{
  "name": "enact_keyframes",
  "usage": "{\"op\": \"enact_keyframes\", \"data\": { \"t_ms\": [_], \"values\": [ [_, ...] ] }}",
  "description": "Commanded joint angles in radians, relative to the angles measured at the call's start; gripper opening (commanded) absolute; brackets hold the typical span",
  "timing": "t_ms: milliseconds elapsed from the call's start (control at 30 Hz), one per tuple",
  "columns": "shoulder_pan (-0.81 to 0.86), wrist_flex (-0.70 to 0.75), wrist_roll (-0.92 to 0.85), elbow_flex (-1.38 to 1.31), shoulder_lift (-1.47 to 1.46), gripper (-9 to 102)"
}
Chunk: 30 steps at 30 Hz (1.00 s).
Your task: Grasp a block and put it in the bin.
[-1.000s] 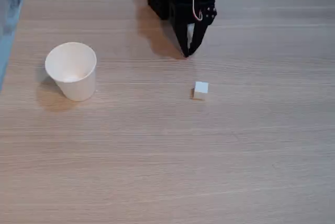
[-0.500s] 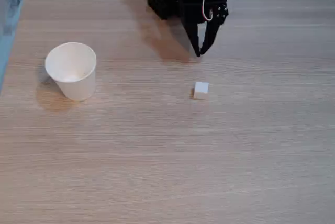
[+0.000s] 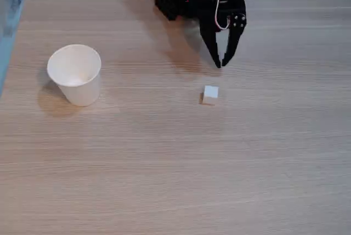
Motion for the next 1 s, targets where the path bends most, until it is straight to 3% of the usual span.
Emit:
{"op": "enact_keyframes", "data": {
  "t_ms": [0, 333, 967],
  "values": [
    [0.025, -0.034, 0.003, -0.041, -0.026, 8],
    [0.072, -0.133, -0.032, -0.044, -0.089, 23],
    [0.156, -0.273, -0.08, -0.058, -0.172, 23]
  ]
}}
